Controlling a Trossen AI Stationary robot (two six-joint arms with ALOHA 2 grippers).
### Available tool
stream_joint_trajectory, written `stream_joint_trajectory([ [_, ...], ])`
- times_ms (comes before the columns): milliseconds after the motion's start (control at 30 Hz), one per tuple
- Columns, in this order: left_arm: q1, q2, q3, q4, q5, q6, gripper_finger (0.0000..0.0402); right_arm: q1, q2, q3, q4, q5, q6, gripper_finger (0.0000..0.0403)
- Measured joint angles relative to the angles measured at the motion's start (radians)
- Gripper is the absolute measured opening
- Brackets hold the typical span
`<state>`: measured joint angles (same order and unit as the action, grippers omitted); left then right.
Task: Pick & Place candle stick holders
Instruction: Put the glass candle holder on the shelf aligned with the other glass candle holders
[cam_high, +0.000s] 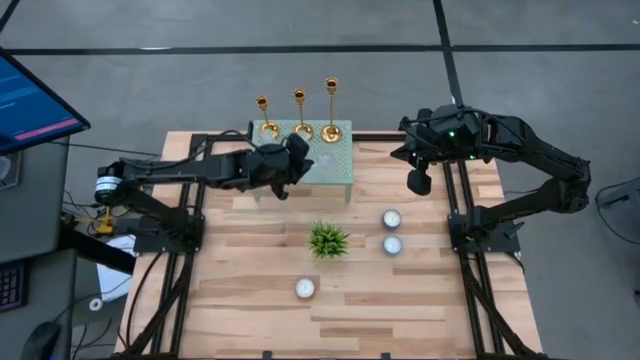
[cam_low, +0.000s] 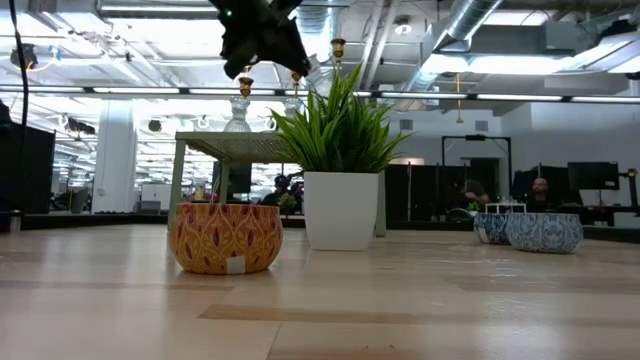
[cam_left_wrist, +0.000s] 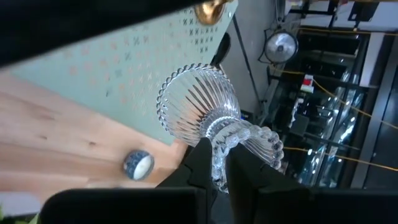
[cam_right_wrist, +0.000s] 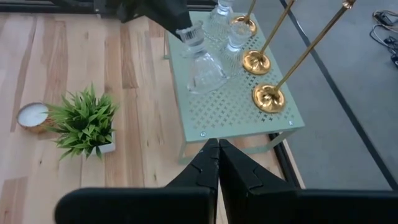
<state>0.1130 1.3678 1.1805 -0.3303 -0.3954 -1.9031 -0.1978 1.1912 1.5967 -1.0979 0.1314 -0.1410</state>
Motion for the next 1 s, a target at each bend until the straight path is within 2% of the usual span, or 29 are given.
stream_joint_trajectory([
  [133, 0.021, 0.000, 0.000, -0.002, -0.004, 0.039, 0.0023, 0.000, 0.000, 0.000, 0.007, 0.000, 0.000, 0.0000],
  [433, 0.017, 0.070, 0.000, 0.015, 0.034, 0.039, 0.0023, -0.001, 0.000, 0.000, 0.026, 0.000, 0.000, 0.0000],
  [667, 0.029, 0.074, 0.000, 0.031, 0.030, 0.040, 0.0024, -0.001, 0.000, 0.000, 0.023, 0.000, 0.001, 0.0000],
  [1000, 0.033, 0.074, 0.000, 0.051, 0.023, 0.040, 0.0051, 0.000, 0.000, 0.000, 0.022, 0.000, 0.000, 0.0000],
])
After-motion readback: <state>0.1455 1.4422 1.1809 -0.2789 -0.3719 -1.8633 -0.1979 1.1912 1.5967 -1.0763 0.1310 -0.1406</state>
